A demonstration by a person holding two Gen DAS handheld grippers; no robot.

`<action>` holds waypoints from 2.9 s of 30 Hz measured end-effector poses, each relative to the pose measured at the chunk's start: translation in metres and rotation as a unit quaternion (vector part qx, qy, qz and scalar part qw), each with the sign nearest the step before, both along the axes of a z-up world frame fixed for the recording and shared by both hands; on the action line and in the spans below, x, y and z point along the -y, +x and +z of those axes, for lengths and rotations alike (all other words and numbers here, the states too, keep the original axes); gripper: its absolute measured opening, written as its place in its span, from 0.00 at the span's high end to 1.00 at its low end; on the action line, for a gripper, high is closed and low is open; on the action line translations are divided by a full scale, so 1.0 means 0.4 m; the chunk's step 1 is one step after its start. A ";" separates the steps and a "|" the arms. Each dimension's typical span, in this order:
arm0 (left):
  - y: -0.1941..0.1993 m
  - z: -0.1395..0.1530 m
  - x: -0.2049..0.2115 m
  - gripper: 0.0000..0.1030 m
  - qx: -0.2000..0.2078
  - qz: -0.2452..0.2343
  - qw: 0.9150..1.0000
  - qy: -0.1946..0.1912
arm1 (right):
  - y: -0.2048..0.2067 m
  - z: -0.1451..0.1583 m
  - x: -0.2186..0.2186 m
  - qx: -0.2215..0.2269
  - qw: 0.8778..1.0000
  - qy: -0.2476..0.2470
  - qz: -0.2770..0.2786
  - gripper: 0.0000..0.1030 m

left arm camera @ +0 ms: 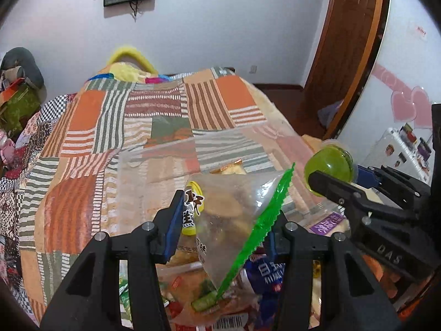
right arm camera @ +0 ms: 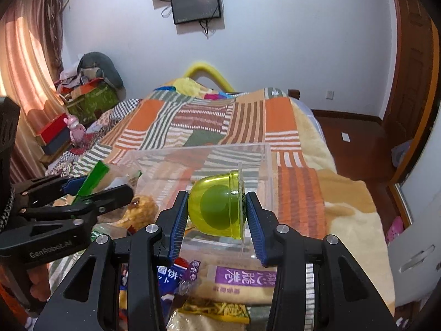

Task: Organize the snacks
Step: 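Place snack bag in box with left tool while right tool drops jelly cup in, then grasp red noodle packet with left tool while right tool grasps blue biscuit bag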

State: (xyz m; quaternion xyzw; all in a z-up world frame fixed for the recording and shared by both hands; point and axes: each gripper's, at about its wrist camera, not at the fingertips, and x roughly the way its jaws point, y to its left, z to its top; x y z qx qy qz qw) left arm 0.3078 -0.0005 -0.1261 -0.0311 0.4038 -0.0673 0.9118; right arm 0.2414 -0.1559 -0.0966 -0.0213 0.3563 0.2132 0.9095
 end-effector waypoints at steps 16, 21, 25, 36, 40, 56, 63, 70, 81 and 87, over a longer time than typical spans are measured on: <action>-0.019 0.023 0.020 0.34 0.013 -0.008 1.000 0.010 | 0.020 -0.009 0.017 -0.022 1.000 -0.013 -0.001 0.57; -0.074 0.059 -0.004 0.22 0.026 -0.004 1.000 0.006 | -0.012 0.029 0.031 -0.004 1.000 -0.007 0.004 0.54; -0.139 0.070 -0.041 0.05 0.034 0.020 0.999 -0.002 | -0.061 0.057 0.047 0.012 1.000 -0.003 0.009 0.48; -0.271 -0.021 -0.087 0.05 -0.015 0.031 0.999 0.006 | -0.172 0.054 0.067 0.024 1.000 -0.005 0.019 0.37; -0.298 -0.084 -0.075 0.05 -0.046 0.023 0.999 0.004 | -0.188 0.028 0.062 0.009 1.000 -0.005 0.023 0.37; -0.303 -0.263 -0.048 0.05 -0.119 0.018 0.993 -0.005 | -0.178 -0.041 0.015 -0.050 0.998 0.018 0.034 0.34; -0.331 -0.267 -0.066 0.12 -0.093 0.014 0.996 0.011 | -0.155 -0.065 -0.036 -0.071 0.996 0.029 0.048 0.34; -0.365 -0.257 -0.096 0.33 -0.071 0.021 0.997 0.009 | -0.129 -0.097 -0.076 -0.103 0.993 0.039 0.049 0.33; -0.422 -0.229 -0.143 0.34 -0.058 0.035 0.998 0.006 | -0.114 -0.139 -0.106 -0.131 0.990 0.022 0.050 0.29; -0.452 -0.176 -0.161 0.34 -0.036 0.050 0.998 0.006 | -0.122 -0.143 -0.105 -0.124 0.990 -0.002 0.063 0.38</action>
